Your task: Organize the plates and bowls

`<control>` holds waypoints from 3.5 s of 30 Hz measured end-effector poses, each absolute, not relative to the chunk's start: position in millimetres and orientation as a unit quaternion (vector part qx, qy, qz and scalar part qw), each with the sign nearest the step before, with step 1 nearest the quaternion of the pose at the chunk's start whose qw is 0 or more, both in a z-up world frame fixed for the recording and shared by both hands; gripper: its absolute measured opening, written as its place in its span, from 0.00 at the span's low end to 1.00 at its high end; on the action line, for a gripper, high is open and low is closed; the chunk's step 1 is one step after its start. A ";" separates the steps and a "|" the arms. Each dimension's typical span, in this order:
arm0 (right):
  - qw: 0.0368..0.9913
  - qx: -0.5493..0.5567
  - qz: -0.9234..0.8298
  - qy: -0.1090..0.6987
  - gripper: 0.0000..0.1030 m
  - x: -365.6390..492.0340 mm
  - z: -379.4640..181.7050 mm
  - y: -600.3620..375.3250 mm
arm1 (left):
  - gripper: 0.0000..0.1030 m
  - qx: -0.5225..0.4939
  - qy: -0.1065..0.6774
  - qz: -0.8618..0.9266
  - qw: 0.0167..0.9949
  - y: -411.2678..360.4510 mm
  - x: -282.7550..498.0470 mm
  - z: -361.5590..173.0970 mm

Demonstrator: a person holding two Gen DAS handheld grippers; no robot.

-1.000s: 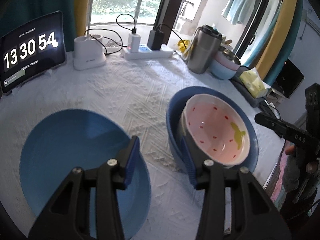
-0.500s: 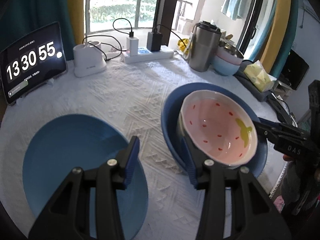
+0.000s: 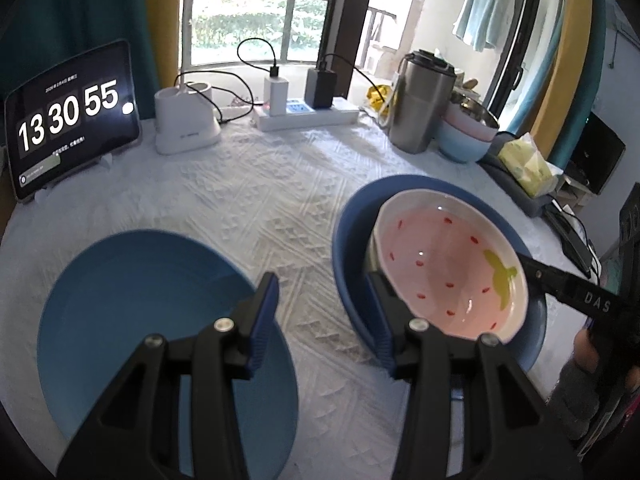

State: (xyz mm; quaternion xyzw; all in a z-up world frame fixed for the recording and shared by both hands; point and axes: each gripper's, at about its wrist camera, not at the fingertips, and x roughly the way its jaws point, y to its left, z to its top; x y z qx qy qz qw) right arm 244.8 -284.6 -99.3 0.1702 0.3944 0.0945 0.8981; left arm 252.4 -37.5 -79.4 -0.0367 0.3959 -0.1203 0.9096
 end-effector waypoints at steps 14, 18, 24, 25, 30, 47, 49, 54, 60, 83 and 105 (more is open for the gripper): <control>0.907 0.166 0.093 0.376 0.22 238.4 -96.0 -274.3 | 0.14 -0.026 0.368 -0.127 0.921 -51.3 243.2 -77.4; 0.914 0.150 0.091 0.365 0.13 236.0 -93.2 -266.6 | 0.14 -0.039 0.365 -0.129 0.921 -48.3 244.2 -77.4; 0.917 0.161 0.089 0.353 0.13 234.0 -94.8 -267.3 | 0.13 -0.039 0.356 -0.124 0.926 -50.4 240.8 -77.4; 0.918 0.160 0.089 0.352 0.13 233.7 -94.6 -267.2 | 0.13 -0.040 0.355 -0.125 0.926 -50.2 240.7 -77.2; 0.919 0.158 0.088 0.350 0.13 232.0 -93.5 -267.2 | 0.13 -0.037 0.353 -0.127 0.926 -50.6 239.3 -77.7; 0.925 0.156 0.072 0.340 0.13 228.8 -82.3 -272.3 | 0.13 -0.051 0.354 -0.152 0.921 -52.3 234.8 -73.6; 0.925 0.156 0.074 0.338 0.13 227.8 -81.0 -272.6 | 0.13 -0.050 0.352 -0.151 0.922 -52.2 234.1 -72.0; 0.927 0.153 0.076 0.332 0.13 224.5 -75.5 -270.7 | 0.13 -0.052 0.344 -0.149 0.925 -49.4 230.2 -66.5; 0.930 0.148 0.081 0.326 0.13 223.2 -66.8 -265.0 | 0.13 -0.057 0.336 -0.146 0.929 -43.7 227.7 -59.3; 0.934 0.118 0.115 0.318 0.13 226.3 -41.1 -217.7 | 0.13 -0.086 0.310 -0.118 0.940 5.4 214.8 -39.4; 0.926 0.086 0.169 0.327 0.13 236.7 -31.9 -145.0 | 0.13 -0.110 0.293 -0.062 0.948 74.8 197.9 -35.4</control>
